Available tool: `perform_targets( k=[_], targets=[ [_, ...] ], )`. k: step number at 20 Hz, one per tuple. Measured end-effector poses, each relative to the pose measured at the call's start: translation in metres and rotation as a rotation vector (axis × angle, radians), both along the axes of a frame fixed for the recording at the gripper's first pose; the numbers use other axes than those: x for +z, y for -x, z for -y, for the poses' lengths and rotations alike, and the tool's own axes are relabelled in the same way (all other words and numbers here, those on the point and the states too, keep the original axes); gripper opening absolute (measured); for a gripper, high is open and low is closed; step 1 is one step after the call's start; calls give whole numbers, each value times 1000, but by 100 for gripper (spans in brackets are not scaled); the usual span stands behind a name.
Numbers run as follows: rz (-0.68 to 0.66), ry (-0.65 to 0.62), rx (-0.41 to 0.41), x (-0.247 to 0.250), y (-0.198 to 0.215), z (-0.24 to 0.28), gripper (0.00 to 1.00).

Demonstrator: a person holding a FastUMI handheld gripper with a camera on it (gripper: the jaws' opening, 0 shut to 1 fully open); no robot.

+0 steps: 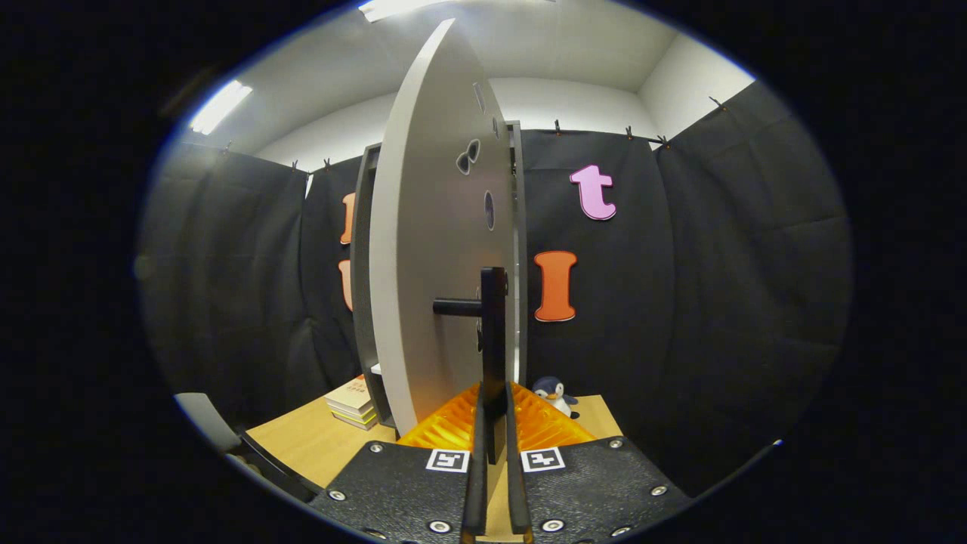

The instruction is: Open the shoe cabinet door, grab the shoes and put them into the shoe cabinet, then close the shoe cabinet door.

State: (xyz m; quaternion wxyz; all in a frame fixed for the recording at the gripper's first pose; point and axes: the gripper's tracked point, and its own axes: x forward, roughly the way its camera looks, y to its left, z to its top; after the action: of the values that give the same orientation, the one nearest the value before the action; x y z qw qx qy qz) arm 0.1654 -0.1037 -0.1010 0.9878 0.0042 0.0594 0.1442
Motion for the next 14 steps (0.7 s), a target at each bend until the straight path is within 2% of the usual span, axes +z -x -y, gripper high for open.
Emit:
perform_targets(
  k=[7, 11, 14],
  targets=[
    [-15, -1, -96, 1, 7, 28, 8],
    [26, 85, -211, 13, 24, 35, 10],
    [10, 73, -258, 12, 46, 18, 10]
  ],
)
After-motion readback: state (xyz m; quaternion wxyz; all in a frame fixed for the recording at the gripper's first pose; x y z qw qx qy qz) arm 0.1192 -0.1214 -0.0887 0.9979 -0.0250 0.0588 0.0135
